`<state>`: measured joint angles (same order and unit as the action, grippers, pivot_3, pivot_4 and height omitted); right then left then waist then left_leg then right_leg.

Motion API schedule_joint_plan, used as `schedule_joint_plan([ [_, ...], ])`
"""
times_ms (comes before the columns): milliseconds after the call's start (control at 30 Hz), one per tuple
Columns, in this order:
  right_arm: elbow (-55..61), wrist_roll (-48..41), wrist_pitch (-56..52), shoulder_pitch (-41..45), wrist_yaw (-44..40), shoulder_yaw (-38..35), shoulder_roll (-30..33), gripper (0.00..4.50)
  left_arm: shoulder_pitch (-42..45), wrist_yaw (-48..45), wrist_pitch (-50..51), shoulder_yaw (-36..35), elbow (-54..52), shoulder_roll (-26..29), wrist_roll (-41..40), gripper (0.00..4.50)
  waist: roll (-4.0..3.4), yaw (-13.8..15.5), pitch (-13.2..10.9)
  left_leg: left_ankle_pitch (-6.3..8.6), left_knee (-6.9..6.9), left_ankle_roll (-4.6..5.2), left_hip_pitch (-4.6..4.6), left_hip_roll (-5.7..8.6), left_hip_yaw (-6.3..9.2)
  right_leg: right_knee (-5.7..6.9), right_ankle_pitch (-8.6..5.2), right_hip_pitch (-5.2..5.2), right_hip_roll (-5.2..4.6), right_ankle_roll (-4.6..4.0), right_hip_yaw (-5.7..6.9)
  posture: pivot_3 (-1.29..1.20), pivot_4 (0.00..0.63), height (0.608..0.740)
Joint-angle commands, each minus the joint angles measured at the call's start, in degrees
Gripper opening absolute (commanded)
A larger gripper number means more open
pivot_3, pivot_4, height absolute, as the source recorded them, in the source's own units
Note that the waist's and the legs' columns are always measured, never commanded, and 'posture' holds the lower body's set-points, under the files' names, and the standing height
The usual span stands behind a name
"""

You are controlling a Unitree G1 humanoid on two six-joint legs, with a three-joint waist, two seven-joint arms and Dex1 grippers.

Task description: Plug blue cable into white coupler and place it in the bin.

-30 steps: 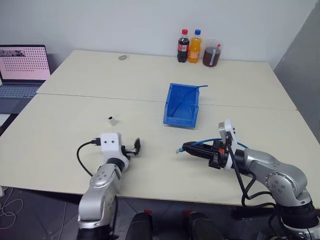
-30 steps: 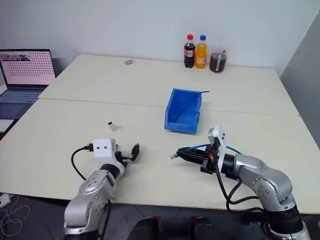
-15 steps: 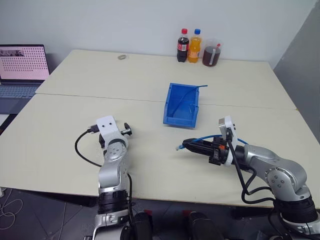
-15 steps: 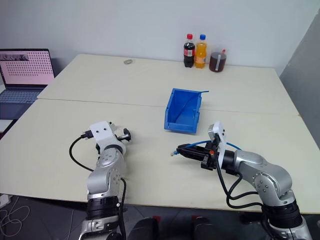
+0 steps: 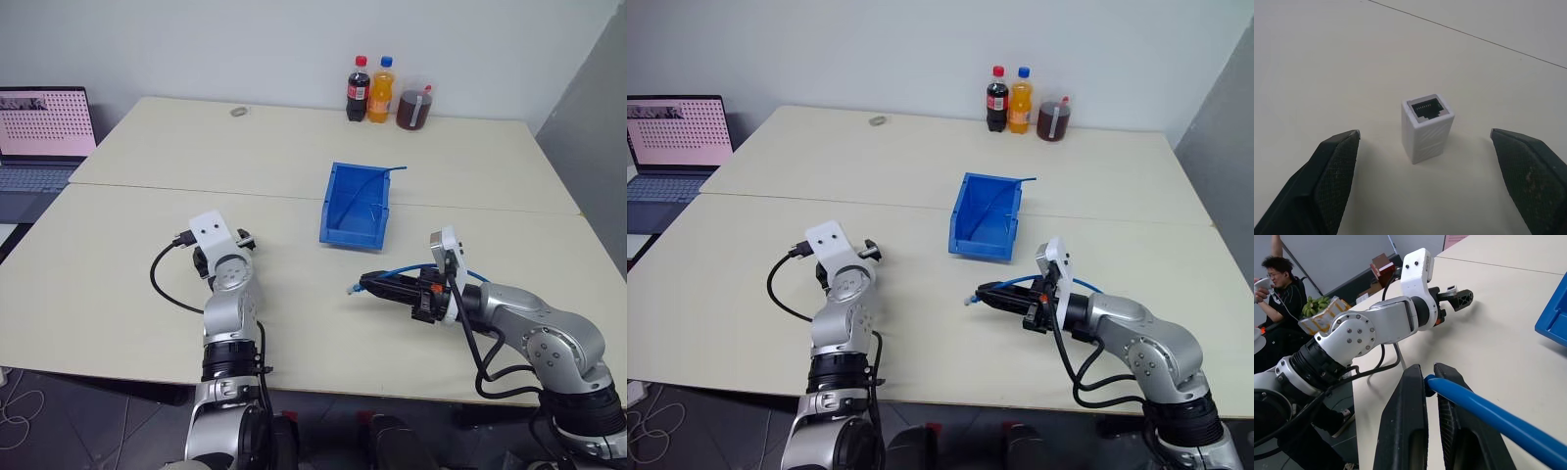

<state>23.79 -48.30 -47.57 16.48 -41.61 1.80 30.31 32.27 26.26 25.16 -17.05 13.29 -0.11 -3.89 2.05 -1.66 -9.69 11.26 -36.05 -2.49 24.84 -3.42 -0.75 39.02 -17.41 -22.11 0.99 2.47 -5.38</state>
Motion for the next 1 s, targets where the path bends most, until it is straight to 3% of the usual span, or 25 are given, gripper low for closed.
schedule_joint_plan([
  [33,1.7,-0.4,0.4,0.4,-0.1,-1.2,0.4,0.02,1.8,0.8,-2.2,-0.5,0.6,0.4,0.2,4.50,0.00,0.0,0.0,0.00,0.00,0.00,0.00,0.00,0.00,0.00,0.00,0.00,0.00,0.00,0.00,0.00,0.150,0.740],
  [200,1.8,-0.5,0.2,0.4,0.1,-1.3,0.5,0.02,2.1,1.3,-3.4,-0.7,1.6,0.6,0.2,4.50,0.00,0.0,0.0,0.00,0.00,0.00,0.00,0.00,-0.01,0.00,0.00,0.00,0.00,0.00,0.00,0.00,0.150,0.740],
  [300,1.8,-0.5,0.3,0.4,0.1,-1.2,0.4,0.02,2.2,1.8,-3.8,-0.9,2.3,0.8,0.3,4.04,0.00,0.0,0.0,0.00,0.00,0.00,0.00,0.00,0.00,0.00,0.01,0.00,0.00,0.01,0.00,0.00,0.150,0.740],
  [833,2.0,-0.2,0.7,0.0,0.4,-0.9,0.1,0.02,1.6,1.3,-3.9,-1.0,3.5,2.2,0.1,0.77,0.00,0.0,0.0,0.00,0.00,-0.01,0.00,0.00,-0.01,0.01,0.01,0.00,0.00,0.01,0.00,0.00,0.150,0.740],
  [1000,2.0,0.1,1.0,0.0,0.5,-0.8,0.0,0.02,0.7,-0.8,-3.7,-0.3,2.1,2.6,-0.3,0.77,0.00,0.0,0.0,0.00,0.00,-0.01,0.00,0.00,-0.01,0.01,0.01,0.00,0.00,0.01,0.00,0.00,0.150,0.740],
])
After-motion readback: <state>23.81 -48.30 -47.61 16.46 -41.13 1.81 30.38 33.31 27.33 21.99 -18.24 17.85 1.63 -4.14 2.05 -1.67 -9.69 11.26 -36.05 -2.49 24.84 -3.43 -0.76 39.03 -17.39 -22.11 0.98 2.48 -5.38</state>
